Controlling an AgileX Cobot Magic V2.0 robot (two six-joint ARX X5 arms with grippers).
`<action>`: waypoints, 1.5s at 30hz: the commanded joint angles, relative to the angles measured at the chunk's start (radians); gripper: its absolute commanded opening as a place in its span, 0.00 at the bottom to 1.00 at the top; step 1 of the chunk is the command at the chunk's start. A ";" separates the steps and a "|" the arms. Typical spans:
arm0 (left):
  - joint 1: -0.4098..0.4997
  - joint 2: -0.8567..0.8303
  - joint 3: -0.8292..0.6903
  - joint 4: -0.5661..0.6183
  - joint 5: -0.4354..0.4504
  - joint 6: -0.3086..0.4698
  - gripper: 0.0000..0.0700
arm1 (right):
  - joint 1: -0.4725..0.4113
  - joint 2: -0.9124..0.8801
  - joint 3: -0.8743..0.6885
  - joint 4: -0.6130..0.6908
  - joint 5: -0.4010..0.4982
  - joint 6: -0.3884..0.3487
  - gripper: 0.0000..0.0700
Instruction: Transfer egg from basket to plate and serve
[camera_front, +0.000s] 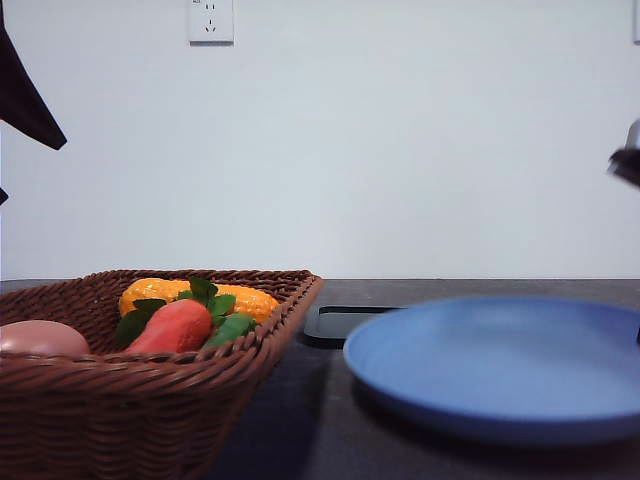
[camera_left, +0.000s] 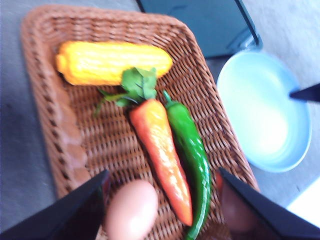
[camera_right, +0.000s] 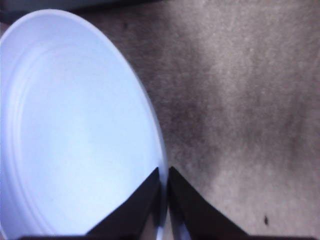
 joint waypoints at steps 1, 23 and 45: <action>-0.021 0.016 0.034 -0.014 -0.001 0.044 0.63 | -0.008 -0.039 0.013 -0.015 -0.004 0.010 0.00; -0.398 0.418 0.162 -0.167 -0.484 0.301 0.63 | -0.045 -0.326 0.013 -0.093 -0.003 0.010 0.00; -0.404 0.545 0.162 -0.125 -0.480 0.301 0.25 | -0.045 -0.326 0.013 -0.092 -0.003 0.009 0.00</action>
